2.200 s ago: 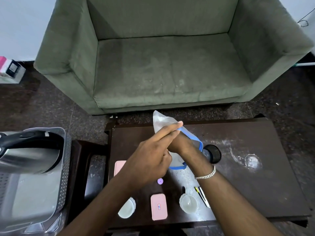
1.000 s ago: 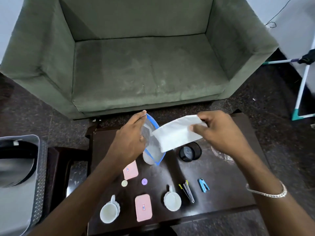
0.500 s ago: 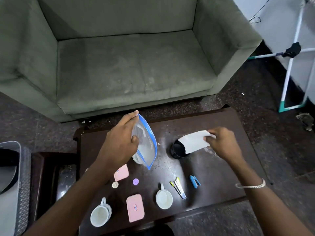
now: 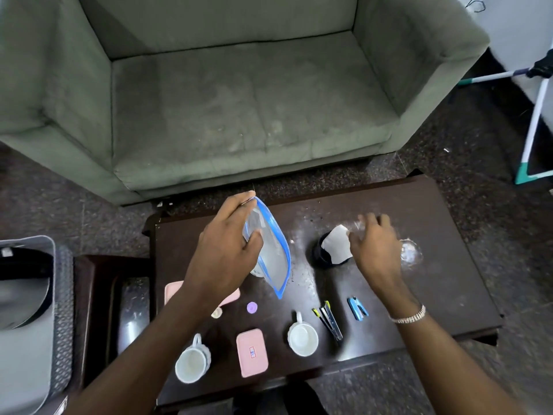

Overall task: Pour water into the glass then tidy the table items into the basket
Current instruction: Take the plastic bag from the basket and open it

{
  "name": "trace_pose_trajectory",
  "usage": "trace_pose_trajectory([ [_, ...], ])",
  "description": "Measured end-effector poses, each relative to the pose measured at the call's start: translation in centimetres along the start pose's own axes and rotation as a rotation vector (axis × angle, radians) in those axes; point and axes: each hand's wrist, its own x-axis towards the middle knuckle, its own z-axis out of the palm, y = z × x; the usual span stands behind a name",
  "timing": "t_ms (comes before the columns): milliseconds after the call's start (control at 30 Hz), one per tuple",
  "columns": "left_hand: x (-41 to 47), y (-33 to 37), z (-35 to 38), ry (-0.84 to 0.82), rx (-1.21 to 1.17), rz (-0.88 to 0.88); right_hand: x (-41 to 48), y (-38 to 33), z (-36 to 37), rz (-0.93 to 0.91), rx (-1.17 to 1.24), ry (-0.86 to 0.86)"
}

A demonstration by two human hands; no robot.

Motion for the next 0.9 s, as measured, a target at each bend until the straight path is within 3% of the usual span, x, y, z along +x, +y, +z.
trace_pose_trajectory([
  [100,-0.4,-0.1,0.1,0.047,-0.032,0.011,-3.7,-2.3,-2.6,-0.118,0.501,0.159],
  [167,-0.4,0.1,-0.1,0.101,-0.052,0.016,-6.1,-4.3,-4.7,-0.302,0.701,0.139],
  [233,0.0,0.5,-0.7,0.153,-0.070,0.026,-7.6,-6.4,-6.2,-0.536,0.688,0.079],
  [300,0.3,0.9,-1.6,0.190,-0.090,0.046,-7.9,-8.2,-6.6,-0.654,0.460,0.045],
  [367,0.4,1.1,-2.9,0.227,-0.116,0.067,-7.5,-10.1,-6.5,-0.632,0.162,-0.006],
  [433,0.5,1.0,-4.3,0.260,-0.145,0.065,-6.3,-11.3,-6.6,-0.568,0.029,-0.077],
  [500,0.7,0.7,-5.6,0.314,-0.122,0.068,-4.5,-11.7,-7.4,-0.611,0.135,-0.090],
  [633,0.1,-1.3,-8.9,0.425,-0.181,0.098,-1.3,-12.8,-10.2,-0.673,0.573,-0.123],
  [733,-0.8,-3.6,-10.3,0.330,-0.375,0.039,-0.1,-14.1,-11.9,-0.636,0.810,-0.300],
  [833,-0.7,-4.3,-9.3,0.106,-0.608,0.004,0.9,-14.9,-13.3,-0.640,1.029,-0.474],
  [900,-0.7,-4.0,-8.0,-0.005,-0.735,-0.029,1.3,-15.6,-13.8,-0.605,1.119,-0.503],
])
